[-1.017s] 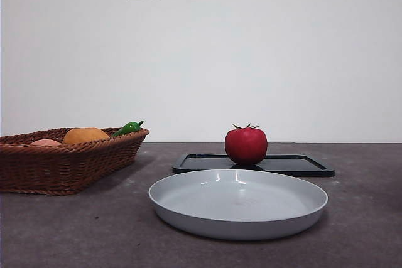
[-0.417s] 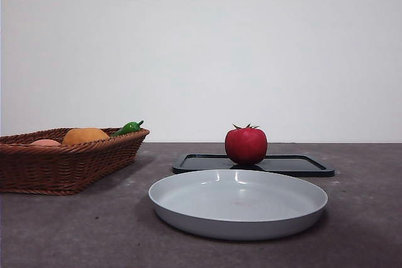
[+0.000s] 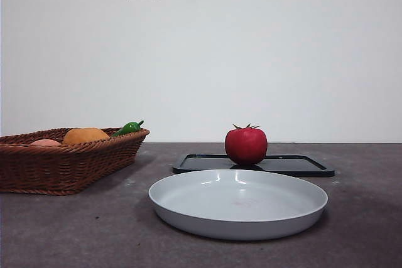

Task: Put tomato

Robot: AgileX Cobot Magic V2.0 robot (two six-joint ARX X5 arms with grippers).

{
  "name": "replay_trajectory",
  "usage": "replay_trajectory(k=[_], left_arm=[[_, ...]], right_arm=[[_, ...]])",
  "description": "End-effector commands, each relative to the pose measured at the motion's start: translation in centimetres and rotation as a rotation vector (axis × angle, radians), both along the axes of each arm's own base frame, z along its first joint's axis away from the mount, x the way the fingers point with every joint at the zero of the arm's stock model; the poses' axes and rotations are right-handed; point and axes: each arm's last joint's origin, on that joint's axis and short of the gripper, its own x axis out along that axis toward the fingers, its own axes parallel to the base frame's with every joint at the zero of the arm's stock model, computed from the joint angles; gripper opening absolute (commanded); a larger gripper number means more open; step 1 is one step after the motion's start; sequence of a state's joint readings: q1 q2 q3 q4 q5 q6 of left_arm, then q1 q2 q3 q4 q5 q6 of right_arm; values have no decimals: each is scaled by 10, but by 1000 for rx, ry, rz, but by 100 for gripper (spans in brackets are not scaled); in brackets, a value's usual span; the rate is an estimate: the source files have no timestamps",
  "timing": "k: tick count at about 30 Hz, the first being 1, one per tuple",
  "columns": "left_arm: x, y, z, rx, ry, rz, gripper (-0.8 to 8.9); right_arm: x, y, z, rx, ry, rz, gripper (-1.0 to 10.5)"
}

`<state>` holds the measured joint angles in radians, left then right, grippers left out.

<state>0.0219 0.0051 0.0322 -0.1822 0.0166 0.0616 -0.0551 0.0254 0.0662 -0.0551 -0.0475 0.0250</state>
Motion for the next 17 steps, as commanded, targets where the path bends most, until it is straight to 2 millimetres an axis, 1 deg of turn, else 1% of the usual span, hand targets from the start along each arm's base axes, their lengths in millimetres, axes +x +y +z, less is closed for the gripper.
replay_trajectory(k=[1, 4, 9, 12, 17], left_arm=[[1, 0, -7, -2, 26, 4, 7], [1, 0, -7, -2, 25, 4, 7], [1, 0, -7, -2, 25, 4, 7], [1, 0, -7, -2, 25, 4, 7], [1, 0, -7, -2, 25, 4, 7]], right_arm=[[0, 0, -8, 28, -3, -9, 6], [2, -1, -18, 42, 41, -10, 6], [2, 0, -23, 44, 93, -11, 6], [1, 0, -29, 49, 157, -9, 6], [1, 0, -29, 62, 151, 2, 6]])
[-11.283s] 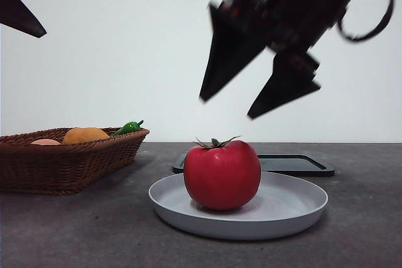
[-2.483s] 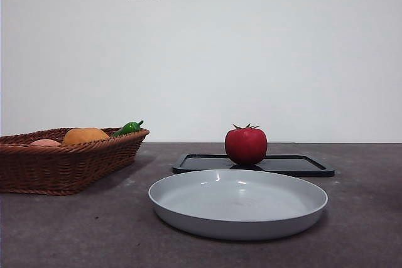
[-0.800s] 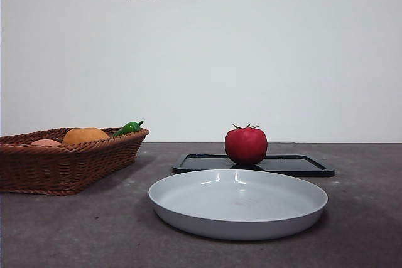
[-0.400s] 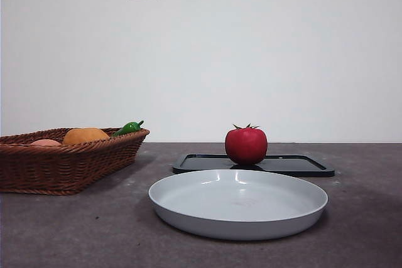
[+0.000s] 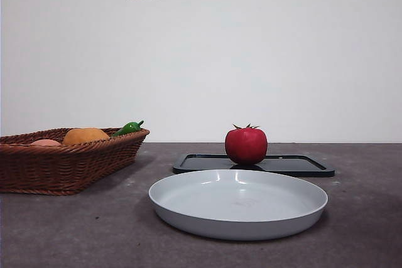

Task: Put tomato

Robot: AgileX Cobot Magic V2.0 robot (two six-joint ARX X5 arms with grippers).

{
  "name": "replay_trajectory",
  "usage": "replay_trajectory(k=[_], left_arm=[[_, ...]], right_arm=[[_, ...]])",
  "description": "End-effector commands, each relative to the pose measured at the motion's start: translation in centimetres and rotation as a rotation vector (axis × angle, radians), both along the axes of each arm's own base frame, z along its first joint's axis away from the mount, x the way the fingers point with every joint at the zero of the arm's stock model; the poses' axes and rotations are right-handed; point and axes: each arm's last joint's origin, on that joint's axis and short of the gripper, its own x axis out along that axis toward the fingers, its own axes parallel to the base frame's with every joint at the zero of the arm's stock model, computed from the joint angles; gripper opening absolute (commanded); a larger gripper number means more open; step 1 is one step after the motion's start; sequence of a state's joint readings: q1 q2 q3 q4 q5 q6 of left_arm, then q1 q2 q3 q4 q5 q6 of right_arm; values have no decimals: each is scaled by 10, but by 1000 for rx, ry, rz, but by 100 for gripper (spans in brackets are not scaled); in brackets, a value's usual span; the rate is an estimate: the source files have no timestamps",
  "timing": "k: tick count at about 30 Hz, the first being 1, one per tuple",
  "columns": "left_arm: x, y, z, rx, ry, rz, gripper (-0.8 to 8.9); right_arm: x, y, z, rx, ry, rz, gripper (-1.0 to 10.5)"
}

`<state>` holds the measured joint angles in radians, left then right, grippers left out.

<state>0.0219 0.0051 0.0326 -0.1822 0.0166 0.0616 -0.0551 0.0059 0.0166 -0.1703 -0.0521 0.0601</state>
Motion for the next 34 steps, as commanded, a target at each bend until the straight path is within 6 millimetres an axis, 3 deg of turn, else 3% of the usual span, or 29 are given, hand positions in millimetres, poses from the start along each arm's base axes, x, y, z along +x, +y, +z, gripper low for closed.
replay_trajectory(k=[1, 34], left_arm=[[1, 0, -7, -2, 26, 4, 7], [1, 0, -7, -2, 26, 4, 7]], right_arm=[[0, 0, -2, 18, 2, -1, 6], [0, 0, 0, 17, -10, -3, 6]])
